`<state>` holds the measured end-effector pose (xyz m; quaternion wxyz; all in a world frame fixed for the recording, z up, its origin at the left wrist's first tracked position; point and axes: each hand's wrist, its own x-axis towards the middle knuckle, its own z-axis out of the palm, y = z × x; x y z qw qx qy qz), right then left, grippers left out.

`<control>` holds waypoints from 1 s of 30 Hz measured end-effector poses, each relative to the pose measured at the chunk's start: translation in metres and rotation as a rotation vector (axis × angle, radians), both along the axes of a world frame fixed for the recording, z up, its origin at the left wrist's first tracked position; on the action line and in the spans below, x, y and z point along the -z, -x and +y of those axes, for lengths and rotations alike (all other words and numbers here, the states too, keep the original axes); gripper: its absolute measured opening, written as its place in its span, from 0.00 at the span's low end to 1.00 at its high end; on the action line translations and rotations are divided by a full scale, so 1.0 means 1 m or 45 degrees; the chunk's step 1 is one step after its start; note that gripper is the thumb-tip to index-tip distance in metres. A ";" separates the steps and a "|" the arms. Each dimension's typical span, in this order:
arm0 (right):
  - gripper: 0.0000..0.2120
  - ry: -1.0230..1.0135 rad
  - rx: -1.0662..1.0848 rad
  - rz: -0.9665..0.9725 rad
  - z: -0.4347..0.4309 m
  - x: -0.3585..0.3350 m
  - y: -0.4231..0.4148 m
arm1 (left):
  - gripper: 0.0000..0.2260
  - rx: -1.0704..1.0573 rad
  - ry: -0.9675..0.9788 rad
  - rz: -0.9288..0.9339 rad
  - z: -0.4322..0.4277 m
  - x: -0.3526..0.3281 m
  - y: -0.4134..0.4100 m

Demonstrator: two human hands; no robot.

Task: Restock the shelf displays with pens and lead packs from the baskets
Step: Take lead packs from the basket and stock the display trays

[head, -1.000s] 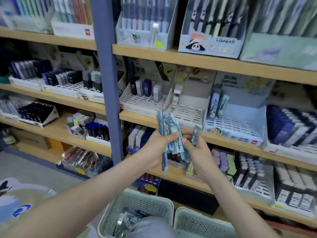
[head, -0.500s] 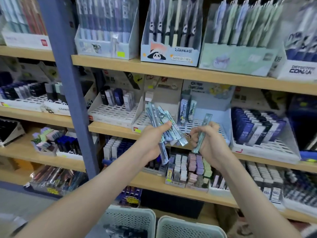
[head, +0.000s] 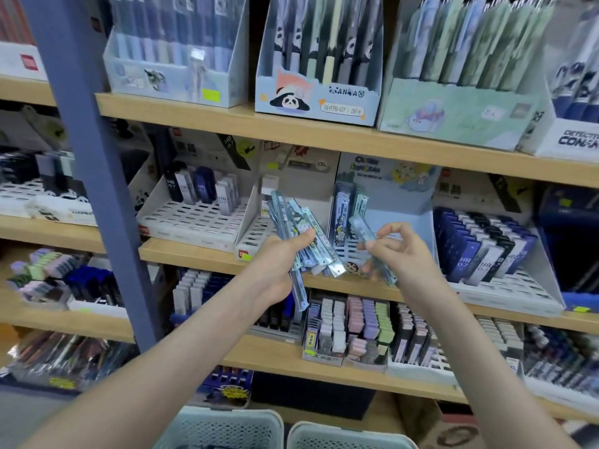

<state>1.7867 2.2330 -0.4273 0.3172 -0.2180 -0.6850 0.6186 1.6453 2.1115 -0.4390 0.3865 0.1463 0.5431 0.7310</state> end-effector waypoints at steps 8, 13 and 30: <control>0.12 0.254 -0.244 0.197 0.007 -0.009 0.002 | 0.04 0.065 0.014 0.015 -0.003 -0.002 0.000; 0.07 0.011 0.051 0.116 0.022 -0.006 0.014 | 0.14 0.041 0.006 -0.027 -0.004 -0.007 0.008; 0.14 -0.468 0.570 -0.465 0.036 0.001 0.054 | 0.14 0.044 0.008 0.018 -0.003 -0.004 0.023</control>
